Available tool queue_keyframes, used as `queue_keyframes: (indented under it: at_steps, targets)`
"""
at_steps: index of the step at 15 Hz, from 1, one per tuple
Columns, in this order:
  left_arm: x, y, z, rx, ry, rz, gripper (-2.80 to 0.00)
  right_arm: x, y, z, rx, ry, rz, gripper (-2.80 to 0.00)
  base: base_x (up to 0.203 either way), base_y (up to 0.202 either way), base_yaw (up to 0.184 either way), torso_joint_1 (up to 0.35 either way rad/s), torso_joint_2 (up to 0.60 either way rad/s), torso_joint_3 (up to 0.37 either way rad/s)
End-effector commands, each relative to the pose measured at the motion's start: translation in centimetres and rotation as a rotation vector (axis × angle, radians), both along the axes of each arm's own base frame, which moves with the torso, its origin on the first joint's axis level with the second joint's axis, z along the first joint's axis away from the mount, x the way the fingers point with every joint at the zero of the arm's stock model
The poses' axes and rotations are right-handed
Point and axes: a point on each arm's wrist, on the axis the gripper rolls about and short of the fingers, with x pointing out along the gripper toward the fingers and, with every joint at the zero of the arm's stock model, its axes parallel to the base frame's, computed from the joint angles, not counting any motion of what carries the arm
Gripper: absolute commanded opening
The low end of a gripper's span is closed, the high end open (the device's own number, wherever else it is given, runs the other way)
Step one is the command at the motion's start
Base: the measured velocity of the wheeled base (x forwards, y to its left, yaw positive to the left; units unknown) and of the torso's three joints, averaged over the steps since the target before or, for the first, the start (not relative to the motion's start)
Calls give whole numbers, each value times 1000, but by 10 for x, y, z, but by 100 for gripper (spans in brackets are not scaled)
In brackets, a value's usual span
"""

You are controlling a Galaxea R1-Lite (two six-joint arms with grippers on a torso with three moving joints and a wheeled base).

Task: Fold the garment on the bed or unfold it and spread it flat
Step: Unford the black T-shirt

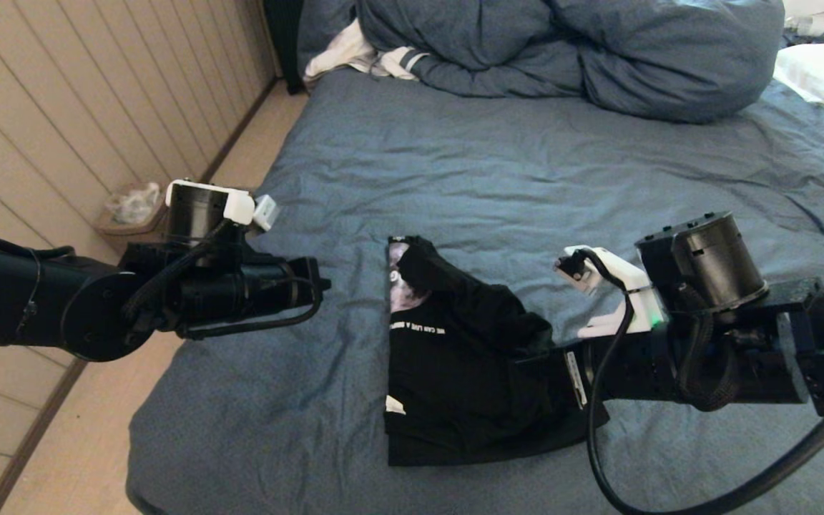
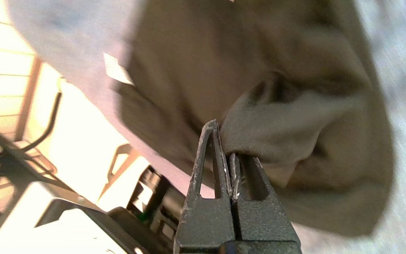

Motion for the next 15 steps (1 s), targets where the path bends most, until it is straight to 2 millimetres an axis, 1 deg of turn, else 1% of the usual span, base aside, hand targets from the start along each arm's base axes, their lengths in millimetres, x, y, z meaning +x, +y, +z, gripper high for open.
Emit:
queue_keyframes:
  at_steps: [1, 4, 6, 7, 9, 10, 12, 13, 15]
  targets:
    - [-1, 2, 6, -11, -16, 4, -280, -1, 15, 11, 23, -28, 50, -280, 0, 0, 0, 0, 0, 0]
    - [-3, 12, 19, -28, -52, 32, -280, 0, 48, 24, 53, -67, 134, -280, 0, 0, 0, 0, 0, 0]
    - [-5, 23, 29, -43, -81, 55, -280, 0, 67, 41, 75, -93, 181, -280, 0, 0, 0, 0, 0, 0]
    - [-6, 26, 32, -46, -88, 57, -280, 0, 76, 49, 80, -99, 202, -280, 0, 0, 0, 0, 0, 0]
    - [-7, 25, 28, -41, -76, 54, -280, 3, 97, 62, 91, -111, 239, -280, 0, 0, 0, 0, 0, 0]
    - [-7, 26, 26, -38, -68, 54, -280, 8, 107, 66, 95, -114, 250, -280, 0, 0, 0, 0, 0, 0]
    - [-10, 25, 21, -32, -50, 48, -280, 19, 128, 61, 87, -102, 266, -280, 0, 0, 0, 0, 0, 0]
    - [-15, 25, 18, -27, -39, 40, -280, 23, 136, 58, 88, -101, 271, -280, 0, 0, 0, 0, 0, 0]
    - [-28, 21, 9, -19, -16, 9, -280, 30, 145, 55, 90, -101, 273, -280, 0, 0, 0, 0, 0, 0]
